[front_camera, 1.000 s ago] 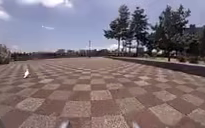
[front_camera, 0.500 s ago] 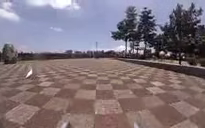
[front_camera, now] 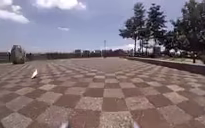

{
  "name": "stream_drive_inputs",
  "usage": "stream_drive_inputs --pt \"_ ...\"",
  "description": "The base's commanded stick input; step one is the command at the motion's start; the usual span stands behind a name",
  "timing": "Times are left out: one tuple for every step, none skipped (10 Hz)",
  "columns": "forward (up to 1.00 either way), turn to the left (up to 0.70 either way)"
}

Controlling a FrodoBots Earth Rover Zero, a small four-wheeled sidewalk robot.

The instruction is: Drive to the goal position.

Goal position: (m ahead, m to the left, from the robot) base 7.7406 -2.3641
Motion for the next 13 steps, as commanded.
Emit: stream_drive_inputs --pt "0.7 0.0" --pt "0.7 0.0" --pt "0.7 0.0" --pt "0.7 0.0" --pt "0.7 0.0" --pt "0.7 0.0" --pt "0.7 0.0" --pt "0.7 0.0" --pt "0.7 0.0" --pt "0.7 0.0" --pt "0.7 0.0" --pt "0.7 0.0" --pt "0.7 0.0"
